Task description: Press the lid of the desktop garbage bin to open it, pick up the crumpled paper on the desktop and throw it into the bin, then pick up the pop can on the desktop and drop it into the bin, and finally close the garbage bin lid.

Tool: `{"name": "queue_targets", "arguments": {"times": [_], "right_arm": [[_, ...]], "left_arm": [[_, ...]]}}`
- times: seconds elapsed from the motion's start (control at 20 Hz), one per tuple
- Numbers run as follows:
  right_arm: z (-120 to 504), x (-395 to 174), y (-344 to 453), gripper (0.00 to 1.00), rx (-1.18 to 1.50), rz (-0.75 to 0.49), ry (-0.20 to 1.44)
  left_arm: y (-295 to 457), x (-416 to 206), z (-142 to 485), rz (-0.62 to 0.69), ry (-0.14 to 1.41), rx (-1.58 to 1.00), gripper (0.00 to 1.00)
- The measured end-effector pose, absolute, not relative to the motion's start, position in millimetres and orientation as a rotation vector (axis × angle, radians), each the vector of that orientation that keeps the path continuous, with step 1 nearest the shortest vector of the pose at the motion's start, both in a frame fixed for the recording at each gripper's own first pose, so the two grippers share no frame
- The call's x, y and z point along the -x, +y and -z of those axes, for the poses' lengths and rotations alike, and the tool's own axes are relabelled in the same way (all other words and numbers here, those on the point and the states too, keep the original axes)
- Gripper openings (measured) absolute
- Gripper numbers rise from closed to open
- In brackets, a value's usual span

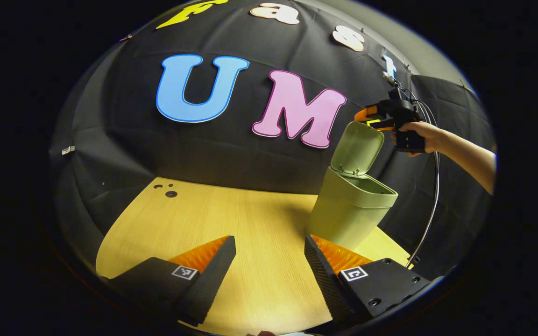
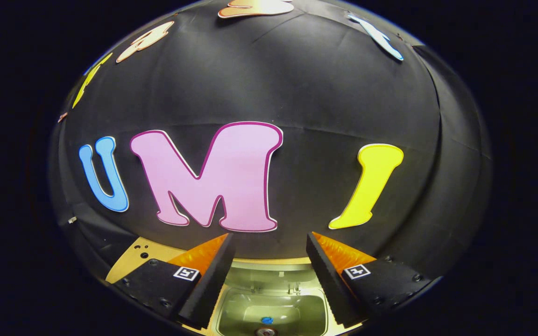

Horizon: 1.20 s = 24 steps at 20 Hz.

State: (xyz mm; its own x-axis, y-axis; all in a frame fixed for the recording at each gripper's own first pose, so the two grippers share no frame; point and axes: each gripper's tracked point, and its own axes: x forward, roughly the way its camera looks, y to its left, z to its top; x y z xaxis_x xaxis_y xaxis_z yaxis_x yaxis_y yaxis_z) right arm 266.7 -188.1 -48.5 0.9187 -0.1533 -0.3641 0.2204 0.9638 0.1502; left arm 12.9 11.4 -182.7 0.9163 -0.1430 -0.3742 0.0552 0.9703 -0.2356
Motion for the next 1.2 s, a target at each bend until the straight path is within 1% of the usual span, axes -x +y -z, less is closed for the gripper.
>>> {"name": "queue_targets", "arguments": {"times": [0.2, 0.45, 0.65, 1.0, 1.2], "right_arm": [[52.9, -237.1, -178.7, 0.97, -0.178, 0.189, 0.345], [65.6, -196.2, -164.1, 0.97, -0.099, 0.193, 0.35], [83.3, -173.2, -145.3, 0.97, -0.068, 0.171, 0.372], [123.0, -149.9, -120.5, 0.98, -0.073, 0.126, 0.439], [141.0, -144.8, -110.8, 0.98, -0.12, 0.098, 0.468]], "left_arm": [[4.3, -13.7, 185.4, 0.117, 0.409, 0.213, 0.95], [-3.3, -17.0, 182.1, 0.137, 0.409, 0.194, 0.95], [-8.6, -20.7, 179.2, 0.159, 0.406, 0.174, 0.95], [-15.3, -17.2, 176.9, 0.165, 0.405, 0.175, 0.95], [-14.7, -12.6, 180.8, 0.16, 0.416, 0.176, 0.95]]}}
